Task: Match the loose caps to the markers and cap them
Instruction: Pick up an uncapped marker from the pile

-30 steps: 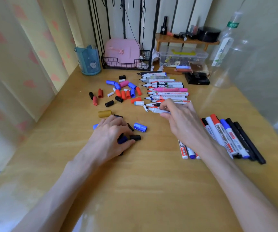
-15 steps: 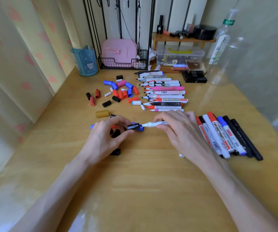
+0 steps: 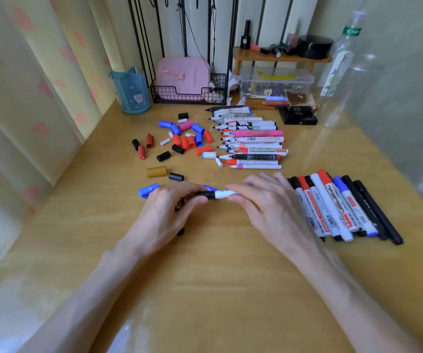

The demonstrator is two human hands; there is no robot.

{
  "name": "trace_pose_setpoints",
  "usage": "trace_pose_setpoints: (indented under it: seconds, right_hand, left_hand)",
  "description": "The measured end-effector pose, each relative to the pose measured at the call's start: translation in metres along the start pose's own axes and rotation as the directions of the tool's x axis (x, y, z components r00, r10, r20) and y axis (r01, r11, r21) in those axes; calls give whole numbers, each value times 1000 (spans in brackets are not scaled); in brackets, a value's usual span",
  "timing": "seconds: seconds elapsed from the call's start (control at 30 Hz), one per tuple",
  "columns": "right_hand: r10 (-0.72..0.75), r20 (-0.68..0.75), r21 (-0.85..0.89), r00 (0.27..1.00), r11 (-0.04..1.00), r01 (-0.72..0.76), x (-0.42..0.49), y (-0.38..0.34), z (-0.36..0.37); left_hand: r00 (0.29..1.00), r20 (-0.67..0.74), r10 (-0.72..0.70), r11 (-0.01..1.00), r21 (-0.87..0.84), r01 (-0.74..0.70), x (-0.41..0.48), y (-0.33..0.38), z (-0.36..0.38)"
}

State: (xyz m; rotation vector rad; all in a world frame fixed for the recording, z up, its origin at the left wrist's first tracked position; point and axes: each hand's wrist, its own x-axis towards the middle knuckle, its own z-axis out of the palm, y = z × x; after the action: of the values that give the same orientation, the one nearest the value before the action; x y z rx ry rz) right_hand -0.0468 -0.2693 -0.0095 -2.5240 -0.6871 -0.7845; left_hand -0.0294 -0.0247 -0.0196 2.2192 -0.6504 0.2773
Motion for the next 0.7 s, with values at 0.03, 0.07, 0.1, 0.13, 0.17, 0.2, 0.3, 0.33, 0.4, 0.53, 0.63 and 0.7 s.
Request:
trace_pose_setpoints:
  seconds: [0.03,0.07,0.1,0.13,0.17,0.2,0.3,0.33,0.4,0.53,0.63,0.7]
  right_hand:
    - [0,-23,-1,1000,1000,0,0,-1,1]
    - [3,-48,-3,999,1000,-3,0,-3,2]
    - [6,-72,-5,997,1000,-7,0,-5,2]
    - [10,-97,-6,995,1000,-11,-1,-7,3]
    - [12,-118,0,993,1000,-13,-1,-8,3]
    - [13,-136,7,991,1000,-12,-1,-9,3]
    - [14,-161,9,987,1000,-13,-2,-10,3]
    - [15,-160,3,987,1000,-15,-2,-10,4]
    - [20,-144,-1,989,1000,-21,-3,-10,5]
    - [50,-12,60,999,997,-49,-1,-6,-1]
    - [93,42,59,995,994,-95,2,-6,-12]
    - [143,42,42,989,989,-145,2,-4,-18]
  left_hand:
    - [1000,-6,10,1000,16,-10,0,1,0]
    - [1000,-19,14,1000,23,-14,0,1,1]
    - [999,-36,21,999,27,-20,0,2,1]
    - [998,-54,32,999,34,-30,1,4,1]
    - [997,-70,44,998,42,-41,1,5,0]
    - [995,-85,54,998,47,-50,1,7,0]
    - [992,-99,78,996,44,-73,1,11,0]
    - [993,-89,81,996,48,-76,1,11,0]
    - [996,-55,77,996,50,-74,0,10,0]
    - [998,-38,42,999,-4,-42,1,9,1]
    - [997,-70,28,998,-56,-32,4,16,6]
    - [995,-93,18,997,-69,-25,9,20,12]
